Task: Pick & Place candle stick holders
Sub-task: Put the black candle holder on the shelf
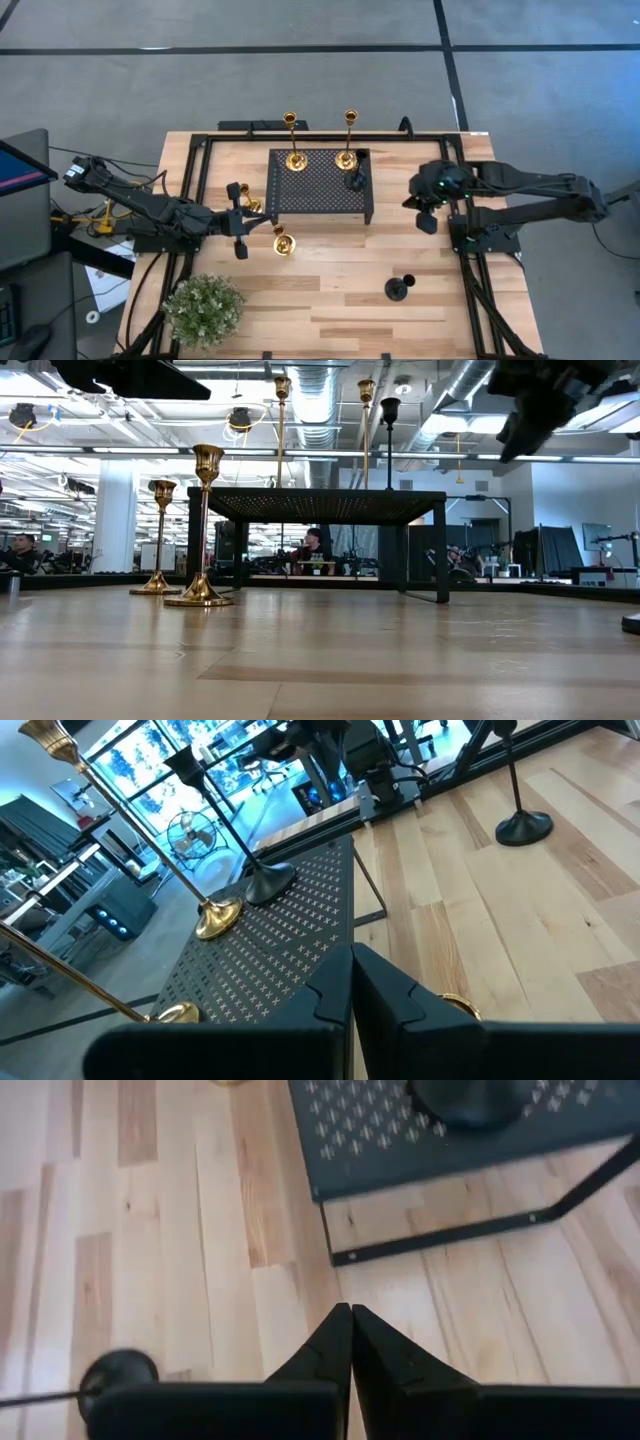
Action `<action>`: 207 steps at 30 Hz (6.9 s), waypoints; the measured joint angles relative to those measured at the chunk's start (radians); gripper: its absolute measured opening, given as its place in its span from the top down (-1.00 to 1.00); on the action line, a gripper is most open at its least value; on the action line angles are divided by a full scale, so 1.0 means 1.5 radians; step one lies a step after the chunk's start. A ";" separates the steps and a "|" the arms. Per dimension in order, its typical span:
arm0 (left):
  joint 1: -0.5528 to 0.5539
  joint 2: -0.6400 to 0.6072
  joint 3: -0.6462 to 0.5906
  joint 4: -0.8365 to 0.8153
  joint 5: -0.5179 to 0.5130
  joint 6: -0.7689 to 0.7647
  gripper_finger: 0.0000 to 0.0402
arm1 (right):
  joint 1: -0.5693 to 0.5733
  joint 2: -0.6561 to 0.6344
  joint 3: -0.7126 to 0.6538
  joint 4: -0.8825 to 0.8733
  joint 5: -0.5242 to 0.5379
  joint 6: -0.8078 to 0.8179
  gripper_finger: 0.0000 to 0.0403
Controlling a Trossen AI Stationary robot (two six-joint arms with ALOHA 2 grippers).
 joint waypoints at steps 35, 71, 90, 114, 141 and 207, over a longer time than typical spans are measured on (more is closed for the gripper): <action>0.000 0.000 0.000 0.001 0.000 -0.008 0.96 | 0.047 0.004 -0.044 0.003 -0.061 -0.018 1.00; 0.000 0.000 0.000 0.002 0.000 -0.003 0.96 | 0.375 0.154 -0.044 -0.005 -0.070 0.132 1.00; 0.000 0.000 0.000 0.002 0.000 -0.007 0.97 | 0.451 0.222 -0.044 0.001 0.003 0.299 1.00; 0.000 0.000 0.000 0.002 0.000 -0.008 0.96 | 0.877 0.163 -0.074 0.032 0.449 0.660 1.00; 0.000 0.000 0.000 0.002 0.000 -0.008 0.97 | 0.774 0.341 -0.107 0.197 0.432 0.770 0.52; 0.000 0.000 0.000 0.002 0.000 -0.008 0.95 | 0.658 0.292 -0.052 0.273 0.447 0.596 0.98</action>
